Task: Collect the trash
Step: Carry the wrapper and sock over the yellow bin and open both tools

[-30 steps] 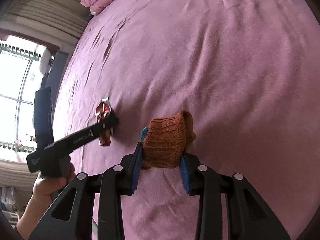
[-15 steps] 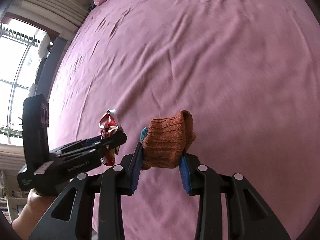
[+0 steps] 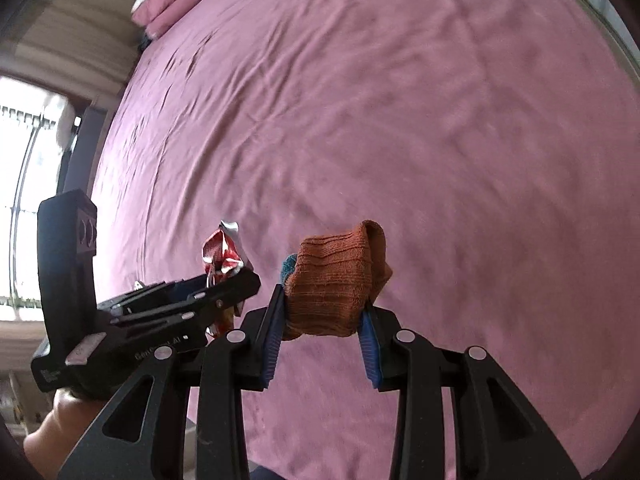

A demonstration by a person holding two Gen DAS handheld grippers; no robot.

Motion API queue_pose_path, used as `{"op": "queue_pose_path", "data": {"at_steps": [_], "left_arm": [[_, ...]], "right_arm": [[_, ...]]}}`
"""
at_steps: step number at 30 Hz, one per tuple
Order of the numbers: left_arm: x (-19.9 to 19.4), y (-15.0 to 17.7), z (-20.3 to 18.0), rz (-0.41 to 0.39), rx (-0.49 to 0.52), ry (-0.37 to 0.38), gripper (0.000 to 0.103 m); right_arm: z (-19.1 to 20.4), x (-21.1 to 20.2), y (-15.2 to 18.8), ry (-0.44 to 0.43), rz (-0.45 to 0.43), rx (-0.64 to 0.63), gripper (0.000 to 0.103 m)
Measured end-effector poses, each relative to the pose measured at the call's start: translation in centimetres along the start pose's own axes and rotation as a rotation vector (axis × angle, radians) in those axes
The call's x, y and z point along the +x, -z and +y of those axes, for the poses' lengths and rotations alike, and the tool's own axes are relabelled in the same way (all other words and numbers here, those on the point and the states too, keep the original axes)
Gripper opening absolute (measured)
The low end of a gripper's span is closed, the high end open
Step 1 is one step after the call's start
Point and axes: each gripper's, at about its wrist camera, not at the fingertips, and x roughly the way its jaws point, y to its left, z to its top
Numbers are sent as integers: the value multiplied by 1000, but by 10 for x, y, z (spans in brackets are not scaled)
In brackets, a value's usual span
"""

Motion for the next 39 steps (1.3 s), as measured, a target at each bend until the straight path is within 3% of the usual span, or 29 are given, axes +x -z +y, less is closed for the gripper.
{"op": "queue_pose_path", "data": {"at_steps": [12,29,39], "left_arm": [[-4,45,-120,4,147,22,44],[52,74,-311,-7,130,44,44],[77,73,-391,54,269,49,44]], "right_arm": [[-93,-85,42,2,-138,138,33],[-257,-190,70,3,-154,111,34],[-324,-217,82,7,-190,222,34]]}}
